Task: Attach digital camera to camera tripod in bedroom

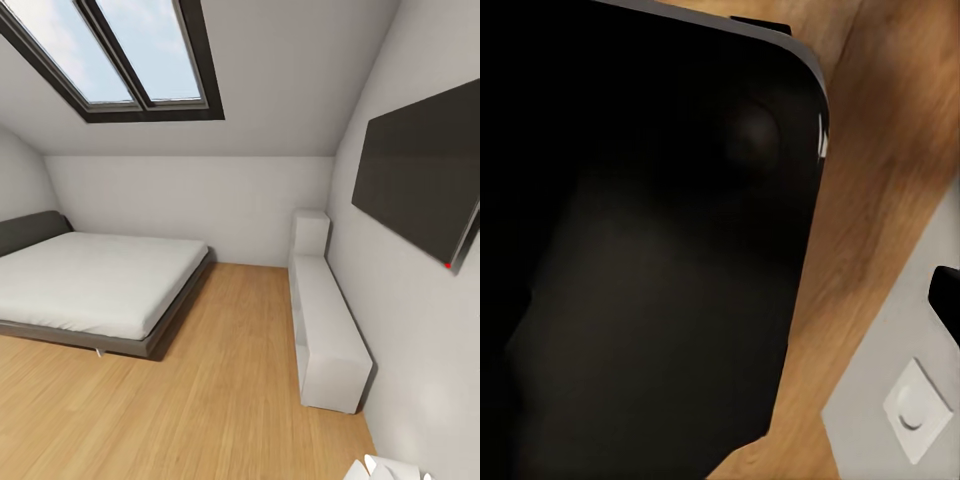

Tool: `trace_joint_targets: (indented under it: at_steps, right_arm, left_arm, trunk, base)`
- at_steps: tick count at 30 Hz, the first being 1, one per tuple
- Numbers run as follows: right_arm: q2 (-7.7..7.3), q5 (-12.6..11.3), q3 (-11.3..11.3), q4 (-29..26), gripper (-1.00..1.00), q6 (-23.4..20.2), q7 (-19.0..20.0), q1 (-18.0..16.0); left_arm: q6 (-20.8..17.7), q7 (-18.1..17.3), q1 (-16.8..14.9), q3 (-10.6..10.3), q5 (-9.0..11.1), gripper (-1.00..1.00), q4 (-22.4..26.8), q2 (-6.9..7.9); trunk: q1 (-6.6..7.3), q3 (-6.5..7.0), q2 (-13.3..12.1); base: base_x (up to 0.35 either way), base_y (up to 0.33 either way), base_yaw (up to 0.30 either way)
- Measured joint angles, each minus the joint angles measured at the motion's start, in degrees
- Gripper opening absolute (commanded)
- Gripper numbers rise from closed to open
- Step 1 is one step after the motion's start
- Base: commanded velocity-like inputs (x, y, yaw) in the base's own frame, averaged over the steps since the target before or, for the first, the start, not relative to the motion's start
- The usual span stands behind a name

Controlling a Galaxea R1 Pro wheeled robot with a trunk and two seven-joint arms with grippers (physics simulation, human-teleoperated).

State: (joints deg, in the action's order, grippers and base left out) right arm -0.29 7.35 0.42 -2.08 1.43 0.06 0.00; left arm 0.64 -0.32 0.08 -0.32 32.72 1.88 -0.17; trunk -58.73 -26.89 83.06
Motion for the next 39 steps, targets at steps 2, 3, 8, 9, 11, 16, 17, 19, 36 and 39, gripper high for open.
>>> trace_joint_targets:
  at_steps: [2,3,8,9,11,16,17,19,36,39]
  right_arm:
    - [0.03,0.03,0.01,0.00,1.00,-0.01,0.02,0.00]
    - [0.05,0.04,0.01,0.00,1.00,-0.02,0.02,0.00]
    - [0.05,0.07,0.01,0.00,1.00,0.01,-0.07,0.00]
    - [0.05,0.07,0.01,0.00,1.00,0.02,-0.09,0.00]
    - [0.00,0.08,0.01,-0.01,1.00,0.03,-0.12,-0.01]
    - [-0.03,0.08,0.01,-0.01,1.00,0.04,-0.14,-0.01]
    - [-0.03,0.08,0.01,-0.01,1.00,0.04,-0.14,-0.01]
    - [-0.04,0.08,0.01,-0.01,1.00,0.04,-0.14,0.00]
    - [0.01,0.08,0.02,0.00,1.00,0.05,-0.14,-0.01]
    - [0.02,0.08,0.02,0.00,1.00,0.05,-0.14,0.00]
  left_arm:
    - [0.00,0.00,0.00,0.00,0.00,1.00,0.00,0.00]
    - [0.00,0.00,0.00,0.01,0.00,1.00,0.00,0.00]
    - [0.00,0.00,0.00,0.01,0.00,1.00,0.00,0.00]
    - [0.00,0.00,0.00,0.01,0.00,1.00,0.00,0.00]
    - [0.00,0.01,0.00,-0.01,0.00,1.00,-0.01,0.00]
    - [0.00,0.05,0.00,0.00,0.00,1.00,0.00,0.01]
    - [0.00,0.05,0.00,0.00,0.00,1.00,0.00,0.01]
    - [0.00,0.06,0.00,0.00,0.01,1.00,-0.01,0.01]
    - [-0.01,0.08,0.00,0.01,0.01,1.00,0.00,-0.01]
    - [0.00,0.08,0.00,0.01,0.01,1.00,0.00,0.00]
  trunk:
    - [0.00,0.00,0.00]
    - [0.00,0.00,0.00]
    - [0.00,0.00,0.00]
    - [0.00,0.00,0.00]
    - [0.00,0.00,0.00]
    - [0.00,0.00,0.00]
    - [0.00,0.00,0.00]
    - [0.00,0.00,0.00]
    - [0.00,0.00,0.00]
    - [0.00,0.00,0.00]
  base:
    - [0.000,-0.004,0.000]
    - [0.000,-0.003,0.000]
    - [0.000,-0.001,0.015]
    - [0.000,-0.001,0.117]
    - [0.000,0.000,0.199]
    - [0.000,0.000,0.236]
    - [0.000,0.000,0.227]
    - [0.000,0.000,0.210]
    - [0.000,0.000,0.038]
    - [0.000,0.000,0.002]
